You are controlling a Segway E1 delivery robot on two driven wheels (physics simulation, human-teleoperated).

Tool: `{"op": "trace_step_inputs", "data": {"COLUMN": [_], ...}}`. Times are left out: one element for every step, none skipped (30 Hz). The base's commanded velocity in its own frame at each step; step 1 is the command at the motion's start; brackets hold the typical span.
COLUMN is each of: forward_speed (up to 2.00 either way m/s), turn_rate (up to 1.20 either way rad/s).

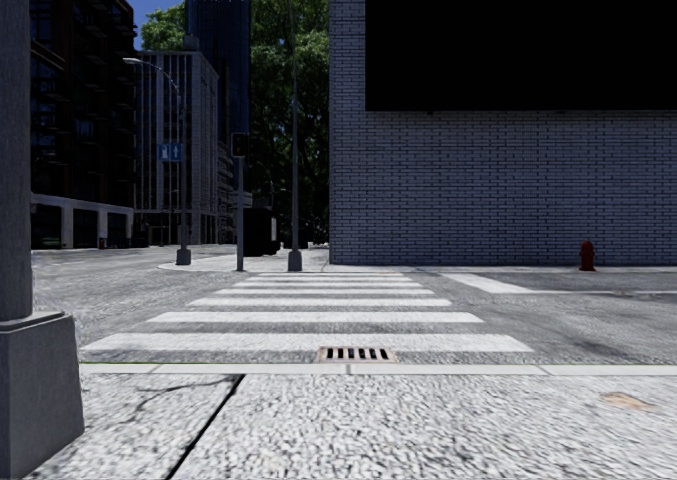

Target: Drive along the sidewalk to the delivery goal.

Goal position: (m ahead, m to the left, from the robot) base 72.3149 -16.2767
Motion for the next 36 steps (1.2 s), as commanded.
{"op": "trace_step_inputs", "data": {"forward_speed": [2.0,2.0,2.0,2.0,2.0,2.0,2.0,2.0,2.0,2.0,2.0,2.0,2.0,2.0,2.0,2.0,2.0,2.0,2.0,2.0,2.0,2.0,2.0,2.0,2.0,2.0,2.0,2.0,2.0,2.0,2.0,2.0,2.0,2.0,2.0,2.0], "turn_rate": [0.0,0.0,0.0,0.0,0.0,0.0,0.0,0.0,0.0,0.0,0.0,0.0,0.0,0.0,0.0,0.0,0.0,0.0,0.0,0.0,0.0,0.0,0.0,0.0,0.0,0.0,0.0,0.0,0.0,0.0,0.0,0.0,0.0,0.0,0.0,0.0]}}
